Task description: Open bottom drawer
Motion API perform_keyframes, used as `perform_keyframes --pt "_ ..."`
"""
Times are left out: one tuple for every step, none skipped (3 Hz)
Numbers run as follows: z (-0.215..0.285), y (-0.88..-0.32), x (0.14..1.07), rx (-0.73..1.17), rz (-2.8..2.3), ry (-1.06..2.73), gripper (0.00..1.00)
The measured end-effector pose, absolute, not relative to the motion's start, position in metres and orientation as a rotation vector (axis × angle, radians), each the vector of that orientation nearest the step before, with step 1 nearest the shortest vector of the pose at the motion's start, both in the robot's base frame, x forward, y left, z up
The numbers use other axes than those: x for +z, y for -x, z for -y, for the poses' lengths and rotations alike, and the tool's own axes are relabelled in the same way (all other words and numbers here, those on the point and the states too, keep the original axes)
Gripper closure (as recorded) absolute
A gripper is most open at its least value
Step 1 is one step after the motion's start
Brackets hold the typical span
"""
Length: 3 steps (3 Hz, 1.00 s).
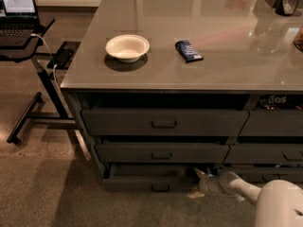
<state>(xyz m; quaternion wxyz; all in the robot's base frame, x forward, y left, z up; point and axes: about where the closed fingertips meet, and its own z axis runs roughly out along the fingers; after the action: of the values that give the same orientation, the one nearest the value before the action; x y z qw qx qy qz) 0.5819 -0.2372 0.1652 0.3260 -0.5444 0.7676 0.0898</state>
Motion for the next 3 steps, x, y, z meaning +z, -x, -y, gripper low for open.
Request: perform_keyframes --pt "0.26 -0.528 0.164 0.247 -2.021 1.442 0.35" --pt "0.265 -0.516 0.169 0.248 -2.02 1.448 0.58" --pt "0.265 -0.516 0.175 0.248 -2.02 1.448 0.82"
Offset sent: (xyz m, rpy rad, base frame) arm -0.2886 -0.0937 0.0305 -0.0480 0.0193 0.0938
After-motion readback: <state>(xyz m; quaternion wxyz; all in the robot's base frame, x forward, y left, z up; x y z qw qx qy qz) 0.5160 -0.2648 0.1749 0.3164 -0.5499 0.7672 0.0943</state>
